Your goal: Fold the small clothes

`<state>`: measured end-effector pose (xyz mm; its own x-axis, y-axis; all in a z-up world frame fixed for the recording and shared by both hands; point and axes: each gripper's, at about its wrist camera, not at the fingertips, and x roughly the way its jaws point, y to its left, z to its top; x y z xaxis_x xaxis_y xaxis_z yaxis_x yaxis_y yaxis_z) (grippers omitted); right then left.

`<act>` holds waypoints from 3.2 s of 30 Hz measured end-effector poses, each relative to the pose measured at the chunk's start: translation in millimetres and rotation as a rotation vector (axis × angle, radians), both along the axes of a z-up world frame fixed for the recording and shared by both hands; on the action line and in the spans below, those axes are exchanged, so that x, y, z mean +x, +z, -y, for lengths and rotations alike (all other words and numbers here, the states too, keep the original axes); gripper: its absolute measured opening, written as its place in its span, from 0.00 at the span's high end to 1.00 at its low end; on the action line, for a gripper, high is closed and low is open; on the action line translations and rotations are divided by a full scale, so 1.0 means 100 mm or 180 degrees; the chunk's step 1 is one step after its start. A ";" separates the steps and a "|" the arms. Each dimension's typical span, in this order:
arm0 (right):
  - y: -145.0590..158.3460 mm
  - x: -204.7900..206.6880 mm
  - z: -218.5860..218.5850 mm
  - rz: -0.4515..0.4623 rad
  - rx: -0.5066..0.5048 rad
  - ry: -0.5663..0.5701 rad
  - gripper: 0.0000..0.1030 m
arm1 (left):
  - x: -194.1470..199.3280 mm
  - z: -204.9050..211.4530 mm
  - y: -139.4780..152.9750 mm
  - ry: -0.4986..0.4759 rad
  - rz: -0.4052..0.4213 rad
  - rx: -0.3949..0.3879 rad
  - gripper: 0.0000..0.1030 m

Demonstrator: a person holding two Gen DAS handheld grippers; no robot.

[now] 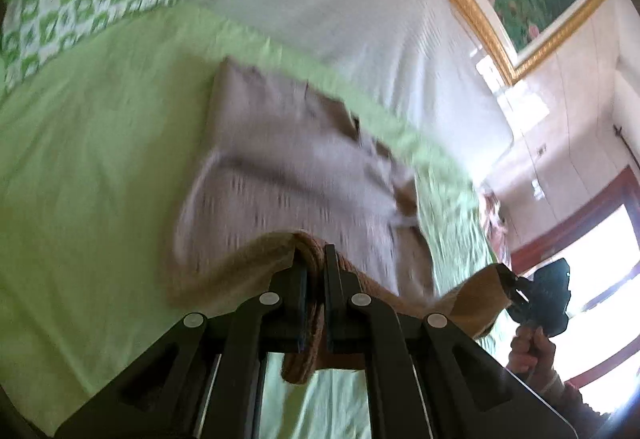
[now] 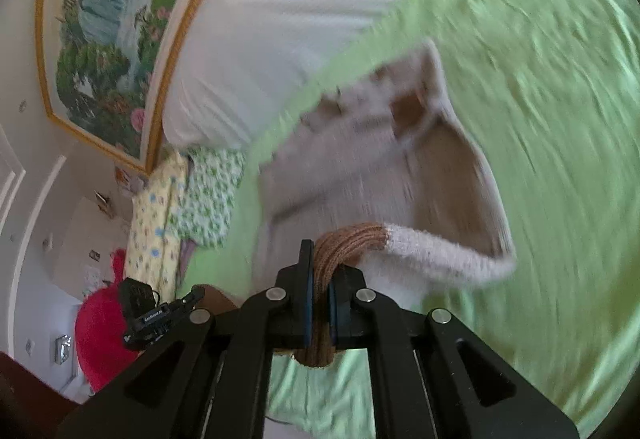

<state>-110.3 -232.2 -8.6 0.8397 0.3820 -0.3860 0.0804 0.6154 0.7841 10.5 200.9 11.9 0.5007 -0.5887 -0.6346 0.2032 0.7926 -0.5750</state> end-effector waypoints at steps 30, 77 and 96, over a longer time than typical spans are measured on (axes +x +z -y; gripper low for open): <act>-0.63 2.64 1.25 -0.0407 0.0073 -0.0285 0.93 | 2.91 0.44 -0.88 0.0718 -0.0325 0.0261 0.96; -0.80 3.17 0.23 -0.0761 -0.1165 0.0771 0.75 | 2.63 1.63 -0.94 -0.0683 -0.0265 0.0966 0.73; -0.63 2.44 0.41 -0.0547 -0.0799 0.0244 0.80 | 2.20 0.80 -0.72 0.0094 -0.0109 0.0964 0.58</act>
